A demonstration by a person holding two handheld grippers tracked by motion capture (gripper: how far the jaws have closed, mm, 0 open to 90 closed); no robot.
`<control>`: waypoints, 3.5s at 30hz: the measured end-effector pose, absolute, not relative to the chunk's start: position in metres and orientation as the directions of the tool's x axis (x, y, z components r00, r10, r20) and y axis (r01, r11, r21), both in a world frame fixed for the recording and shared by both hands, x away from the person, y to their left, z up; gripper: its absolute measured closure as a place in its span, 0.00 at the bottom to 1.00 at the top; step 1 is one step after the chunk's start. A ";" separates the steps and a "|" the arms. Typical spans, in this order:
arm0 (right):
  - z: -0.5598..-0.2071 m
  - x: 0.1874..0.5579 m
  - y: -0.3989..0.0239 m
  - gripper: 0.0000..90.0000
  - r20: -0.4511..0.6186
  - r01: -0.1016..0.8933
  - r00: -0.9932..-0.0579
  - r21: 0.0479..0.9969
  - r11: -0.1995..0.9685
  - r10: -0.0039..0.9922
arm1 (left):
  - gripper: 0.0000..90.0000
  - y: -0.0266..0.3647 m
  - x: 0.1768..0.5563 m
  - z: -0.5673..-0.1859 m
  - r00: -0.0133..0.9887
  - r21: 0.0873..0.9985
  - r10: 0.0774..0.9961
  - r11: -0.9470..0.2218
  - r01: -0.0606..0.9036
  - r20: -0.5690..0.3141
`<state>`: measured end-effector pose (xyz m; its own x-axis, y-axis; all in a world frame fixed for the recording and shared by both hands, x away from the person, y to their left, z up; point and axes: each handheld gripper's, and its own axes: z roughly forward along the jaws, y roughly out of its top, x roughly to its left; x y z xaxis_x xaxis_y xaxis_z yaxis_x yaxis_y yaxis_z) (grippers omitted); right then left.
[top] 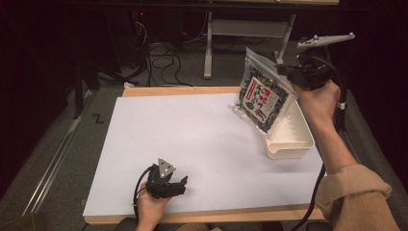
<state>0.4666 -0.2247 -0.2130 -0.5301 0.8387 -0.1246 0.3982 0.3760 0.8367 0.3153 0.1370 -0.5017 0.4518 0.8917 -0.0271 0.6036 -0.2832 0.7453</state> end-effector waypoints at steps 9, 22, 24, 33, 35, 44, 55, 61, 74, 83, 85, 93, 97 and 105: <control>-0.212 0.472 -0.245 1.00 -0.131 0.416 -0.467 0.840 0.348 0.875 | 0.26 0.137 0.315 -0.502 0.453 0.745 0.891 -0.284 0.603 -0.027; -0.220 0.481 -0.283 1.00 -0.166 0.468 -0.367 0.817 0.336 0.915 | 0.27 0.134 0.317 -0.502 0.454 0.747 0.891 -0.284 0.602 -0.027; -0.222 0.483 -0.285 1.00 -0.181 0.474 -0.357 0.810 0.345 0.916 | 0.27 0.133 0.317 -0.502 0.457 0.742 0.889 -0.291 0.604 -0.023; -0.239 0.492 -0.289 1.00 -0.197 0.482 -0.353 0.799 0.358 0.915 | 0.27 0.133 0.317 -0.503 0.456 0.741 0.890 -0.292 0.605 -0.022; -0.240 0.493 -0.289 1.00 -0.197 0.482 -0.353 0.800 0.359 0.914 | 0.27 0.133 0.317 -0.503 0.456 0.741 0.890 -0.292 0.605 -0.022; -0.245 0.494 -0.286 1.00 -0.206 0.458 -0.357 0.812 0.363 0.911 | 0.27 0.132 0.317 -0.503 0.457 0.740 0.889 -0.293 0.606 -0.022; -0.248 0.497 -0.283 1.00 -0.228 0.456 -0.359 0.803 0.383 0.905 | 0.27 0.133 0.317 -0.503 0.456 0.740 0.890 -0.294 0.604 -0.019; -0.243 0.498 -0.284 1.00 -0.234 0.443 -0.348 0.813 0.379 0.908 | 0.27 0.132 0.317 -0.504 0.460 0.737 0.888 -0.298 0.607 -0.019; -0.259 0.503 -0.280 1.00 -0.256 0.468 -0.369 0.780 0.417 0.894 | 0.27 0.133 0.316 -0.503 0.456 0.741 0.890 -0.293 0.604 -0.020; -0.276 0.505 -0.288 1.00 -0.190 0.499 -0.399 0.775 0.386 0.897 | 0.27 0.132 0.317 -0.504 0.458 0.735 0.889 -0.301 0.608 -0.015; -0.279 0.504 -0.293 1.00 -0.154 0.508 -0.404 0.782 0.362 0.902 | 0.27 0.131 0.317 -0.504 0.454 0.737 0.891 -0.295 0.609 -0.019; -0.290 0.500 -0.306 1.00 -0.119 0.541 -0.401 0.769 0.340 0.908 | 0.27 0.129 0.317 -0.505 0.463 0.733 0.887 -0.309 0.605 -0.008; -0.293 0.499 -0.313 0.99 -0.099 0.541 -0.392 0.779 0.316 0.915 | 0.27 0.129 0.317 -0.505 0.458 0.730 0.889 -0.306 0.611 -0.011; -0.301 0.498 -0.327 0.95 -0.071 0.545 -0.363 0.792 0.274 0.929 | 0.27 0.130 0.317 -0.505 0.454 0.735 0.891 -0.303 0.607 -0.007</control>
<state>0.4976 -0.3265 -0.3012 -0.3633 0.9290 -0.0708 0.5453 0.2736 0.7923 0.3169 0.1300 -0.5049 0.4536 0.8912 -0.0074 0.6070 -0.3028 0.7348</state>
